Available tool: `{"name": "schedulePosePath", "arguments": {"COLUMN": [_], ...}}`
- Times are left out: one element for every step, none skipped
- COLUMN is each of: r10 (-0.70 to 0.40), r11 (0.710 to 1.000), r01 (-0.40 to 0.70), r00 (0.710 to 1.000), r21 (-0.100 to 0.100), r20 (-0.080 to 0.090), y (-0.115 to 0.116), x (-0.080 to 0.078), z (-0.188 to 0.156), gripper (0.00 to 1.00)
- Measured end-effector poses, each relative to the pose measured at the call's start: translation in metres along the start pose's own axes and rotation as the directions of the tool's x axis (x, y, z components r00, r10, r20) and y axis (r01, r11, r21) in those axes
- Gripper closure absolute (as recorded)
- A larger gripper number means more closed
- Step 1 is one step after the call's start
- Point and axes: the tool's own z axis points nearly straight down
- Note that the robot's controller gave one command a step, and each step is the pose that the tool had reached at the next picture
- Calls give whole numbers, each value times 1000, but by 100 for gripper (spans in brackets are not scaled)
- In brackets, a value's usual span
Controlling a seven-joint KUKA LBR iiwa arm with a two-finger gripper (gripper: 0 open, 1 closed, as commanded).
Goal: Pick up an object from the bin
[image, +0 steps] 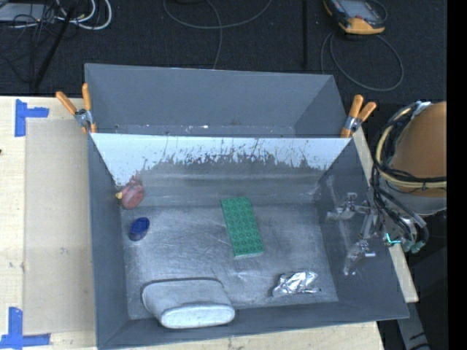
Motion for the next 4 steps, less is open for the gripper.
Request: {"name": "schedulePosePath", "arguments": {"r10": [-169,-47,-136,-140], "r11": [986,999,991,990], "r01": [169,47,136,140], "r00": [985,999,991,990], "r21": [7,0,2,7], "r20": [21,9,8,33], "y": [20,64,55,47], "x": [22,23,29,22], "z": [128,112,112,137], "gripper": [0,0,0,0]}}
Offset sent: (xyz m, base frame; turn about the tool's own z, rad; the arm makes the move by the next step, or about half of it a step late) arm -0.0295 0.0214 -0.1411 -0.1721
